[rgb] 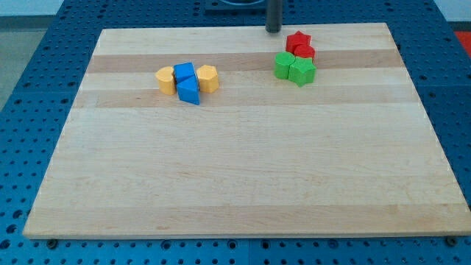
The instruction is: Move the line of blocks down and left a bit
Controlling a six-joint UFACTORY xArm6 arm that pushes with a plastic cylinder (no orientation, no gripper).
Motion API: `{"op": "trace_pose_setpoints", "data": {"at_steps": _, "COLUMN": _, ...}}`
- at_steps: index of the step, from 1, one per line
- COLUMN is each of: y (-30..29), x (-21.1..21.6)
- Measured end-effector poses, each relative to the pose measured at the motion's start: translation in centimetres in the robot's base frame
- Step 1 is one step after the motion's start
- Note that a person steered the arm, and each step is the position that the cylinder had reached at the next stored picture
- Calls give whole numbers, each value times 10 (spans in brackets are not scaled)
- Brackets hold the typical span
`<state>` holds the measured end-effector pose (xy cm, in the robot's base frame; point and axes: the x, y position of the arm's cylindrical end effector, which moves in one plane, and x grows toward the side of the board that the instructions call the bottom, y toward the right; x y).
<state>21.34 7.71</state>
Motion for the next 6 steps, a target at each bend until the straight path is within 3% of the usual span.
{"op": "trace_pose_setpoints", "data": {"at_steps": 1, "y": 48, "x": 58}}
{"op": "trace_pose_setpoints", "data": {"at_steps": 3, "y": 54, "x": 60}}
{"op": "trace_pose_setpoints", "data": {"at_steps": 5, "y": 134, "x": 60}}
{"op": "trace_pose_setpoints", "data": {"at_steps": 6, "y": 136, "x": 76}}
